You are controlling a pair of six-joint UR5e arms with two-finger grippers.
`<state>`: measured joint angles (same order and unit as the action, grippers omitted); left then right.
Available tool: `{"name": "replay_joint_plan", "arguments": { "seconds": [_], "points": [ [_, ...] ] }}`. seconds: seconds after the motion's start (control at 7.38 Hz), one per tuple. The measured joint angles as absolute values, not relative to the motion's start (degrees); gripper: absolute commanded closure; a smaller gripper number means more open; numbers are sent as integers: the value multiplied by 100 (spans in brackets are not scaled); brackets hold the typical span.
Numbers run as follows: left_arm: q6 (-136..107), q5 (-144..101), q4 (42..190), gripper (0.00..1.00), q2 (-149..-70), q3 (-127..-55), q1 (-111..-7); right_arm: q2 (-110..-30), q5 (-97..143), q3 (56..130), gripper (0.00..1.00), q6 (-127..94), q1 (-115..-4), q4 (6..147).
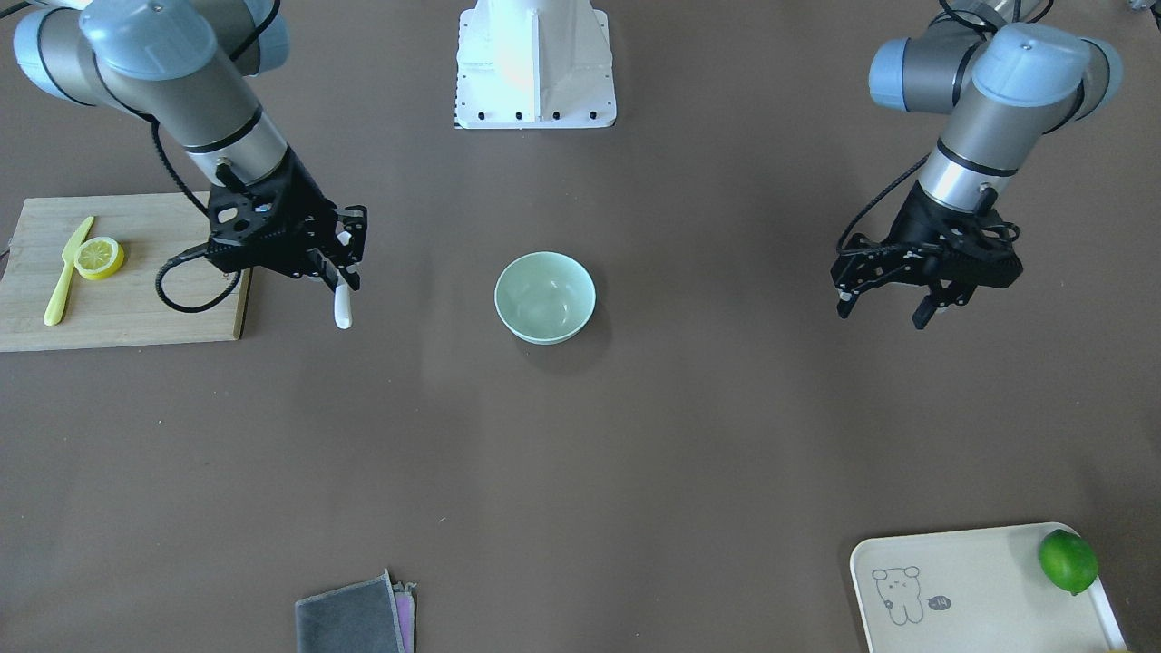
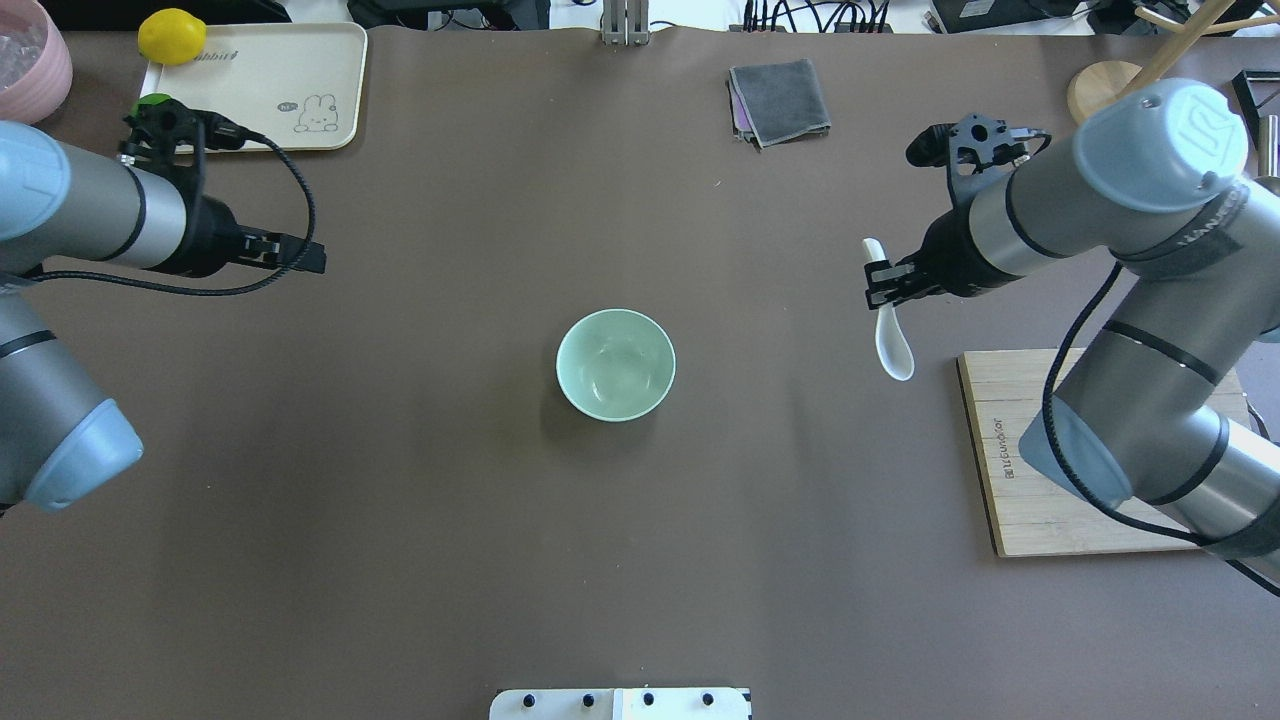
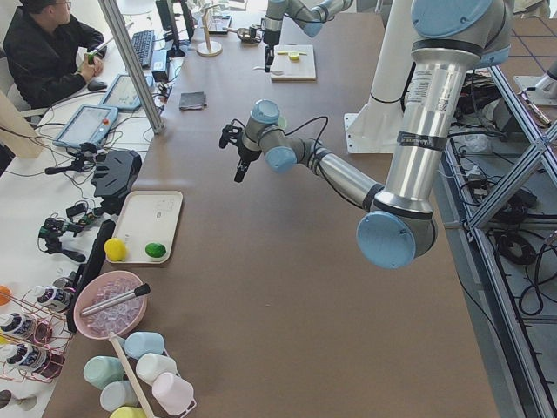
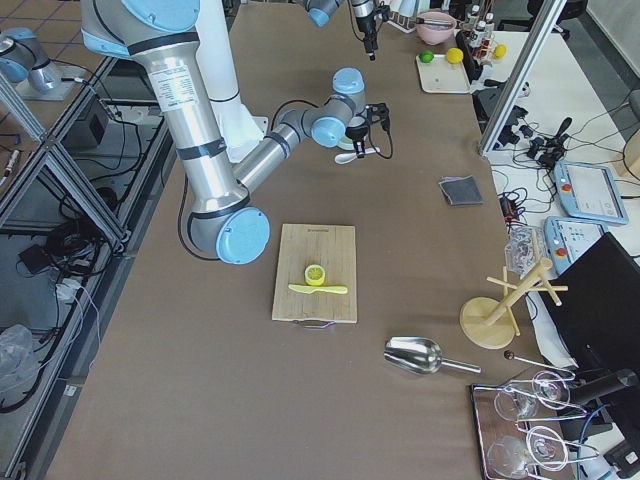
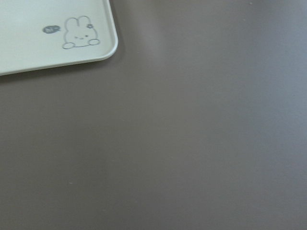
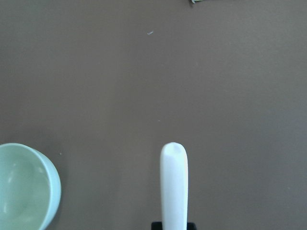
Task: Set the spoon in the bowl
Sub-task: 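Carry the white spoon over the bowl with the right gripper while the left arm withdraws, then lower the white spoon into the bowl and open the right gripper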
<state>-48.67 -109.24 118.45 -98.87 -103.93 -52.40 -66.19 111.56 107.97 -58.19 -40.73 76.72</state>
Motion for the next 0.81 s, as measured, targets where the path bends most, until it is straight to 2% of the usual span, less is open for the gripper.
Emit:
{"name": "replay_joint_plan", "arguments": {
  "seconds": [0.81],
  "points": [
    [-4662,-10963,13096,2,-8866,-9786,-5517,-4951,9749,9385,100,-7116,-3089,7607]
  ]
}}
